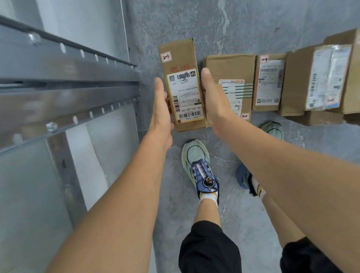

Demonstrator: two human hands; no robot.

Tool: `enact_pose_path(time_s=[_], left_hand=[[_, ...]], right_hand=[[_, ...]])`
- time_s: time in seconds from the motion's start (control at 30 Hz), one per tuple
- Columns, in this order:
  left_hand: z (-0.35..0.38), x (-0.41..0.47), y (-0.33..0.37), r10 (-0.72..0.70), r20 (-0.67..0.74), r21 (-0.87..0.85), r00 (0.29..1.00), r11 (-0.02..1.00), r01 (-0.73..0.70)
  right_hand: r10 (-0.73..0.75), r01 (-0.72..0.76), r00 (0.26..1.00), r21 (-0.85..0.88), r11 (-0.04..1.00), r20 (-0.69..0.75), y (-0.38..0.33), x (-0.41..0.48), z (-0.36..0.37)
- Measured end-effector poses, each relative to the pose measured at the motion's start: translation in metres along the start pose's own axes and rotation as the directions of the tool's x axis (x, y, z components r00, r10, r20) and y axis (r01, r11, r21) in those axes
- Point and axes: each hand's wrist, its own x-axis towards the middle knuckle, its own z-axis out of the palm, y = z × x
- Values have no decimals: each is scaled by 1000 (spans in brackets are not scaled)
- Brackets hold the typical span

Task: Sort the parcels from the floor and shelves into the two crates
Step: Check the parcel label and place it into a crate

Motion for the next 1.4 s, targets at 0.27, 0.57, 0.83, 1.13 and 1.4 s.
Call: enact_pose_path(time_s=[0.27, 0.57, 0.83, 1.13, 1.4], left_hand=[[17, -96, 56, 215, 68, -109, 974, 972, -207], [61, -296, 146, 479, 108, -214, 871, 867, -450], [94, -480, 194, 706, 11, -219, 708, 692, -687], [91, -679, 196, 848, -67, -194, 526, 506, -840], [57, -814, 137, 906, -138, -124, 401, 386, -914]], right_hand=[[-122, 123, 991, 18, 992, -56, -88, -81, -13], [-484, 484, 866, 33, 874, 121, -206, -247, -77], [-613, 632, 740, 27, 775, 276, -304, -423, -140], [-746, 772, 551, 111, 626, 374, -349, -605, -172], [-809, 844, 399, 171, 508, 432, -319, -744, -170]])
